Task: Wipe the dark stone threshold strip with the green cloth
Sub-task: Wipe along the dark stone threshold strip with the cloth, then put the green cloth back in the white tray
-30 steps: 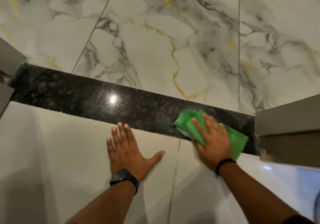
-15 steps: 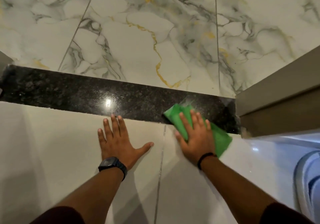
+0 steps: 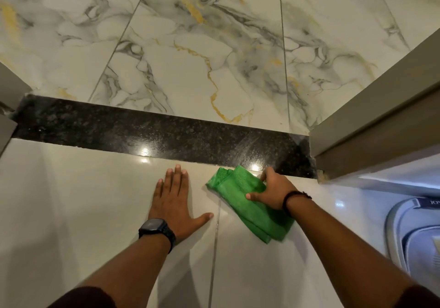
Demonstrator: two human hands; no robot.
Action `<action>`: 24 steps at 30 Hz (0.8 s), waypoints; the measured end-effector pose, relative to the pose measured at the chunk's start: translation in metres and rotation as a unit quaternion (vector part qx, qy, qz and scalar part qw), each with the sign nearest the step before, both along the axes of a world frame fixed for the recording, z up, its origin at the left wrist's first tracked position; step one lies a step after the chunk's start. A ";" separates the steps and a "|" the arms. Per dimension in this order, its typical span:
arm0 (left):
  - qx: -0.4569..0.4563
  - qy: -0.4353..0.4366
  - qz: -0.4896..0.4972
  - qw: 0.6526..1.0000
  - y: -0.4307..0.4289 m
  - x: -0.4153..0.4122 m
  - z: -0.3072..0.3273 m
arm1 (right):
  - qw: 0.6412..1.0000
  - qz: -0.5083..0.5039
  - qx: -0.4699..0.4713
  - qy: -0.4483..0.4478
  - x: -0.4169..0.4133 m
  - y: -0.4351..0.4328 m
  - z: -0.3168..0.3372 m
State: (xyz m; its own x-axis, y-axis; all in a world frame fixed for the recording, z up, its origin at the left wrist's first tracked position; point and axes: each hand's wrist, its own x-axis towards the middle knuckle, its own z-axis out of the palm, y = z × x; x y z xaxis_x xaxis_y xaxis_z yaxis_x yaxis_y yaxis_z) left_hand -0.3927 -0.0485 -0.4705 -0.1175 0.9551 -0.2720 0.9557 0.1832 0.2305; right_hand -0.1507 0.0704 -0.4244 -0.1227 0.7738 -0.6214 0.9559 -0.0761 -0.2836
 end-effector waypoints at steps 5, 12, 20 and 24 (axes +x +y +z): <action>0.003 0.008 -0.025 1.000 0.012 0.003 0.014 | 0.997 0.043 -0.044 0.037 0.001 0.004 0.011; 0.025 -0.023 -0.075 0.997 0.040 0.028 0.097 | 0.977 -0.070 0.060 0.194 0.040 -0.019 0.089; 0.029 -0.169 -0.127 0.977 0.024 0.158 0.292 | 0.917 -0.267 0.140 0.263 0.147 -0.096 0.288; 0.014 -0.225 -0.166 0.960 0.019 0.242 0.379 | 0.902 -0.312 0.181 0.237 0.228 -0.118 0.389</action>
State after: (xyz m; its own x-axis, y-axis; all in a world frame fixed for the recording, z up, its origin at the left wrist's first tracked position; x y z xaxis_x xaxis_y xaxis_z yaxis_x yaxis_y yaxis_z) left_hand -0.1505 -0.0293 -0.0915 0.3184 0.9271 -0.1977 0.7632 -0.1270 0.6335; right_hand 0.0776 -0.0478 -0.0350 0.2216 0.9257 -0.3066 0.5241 -0.3782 -0.7631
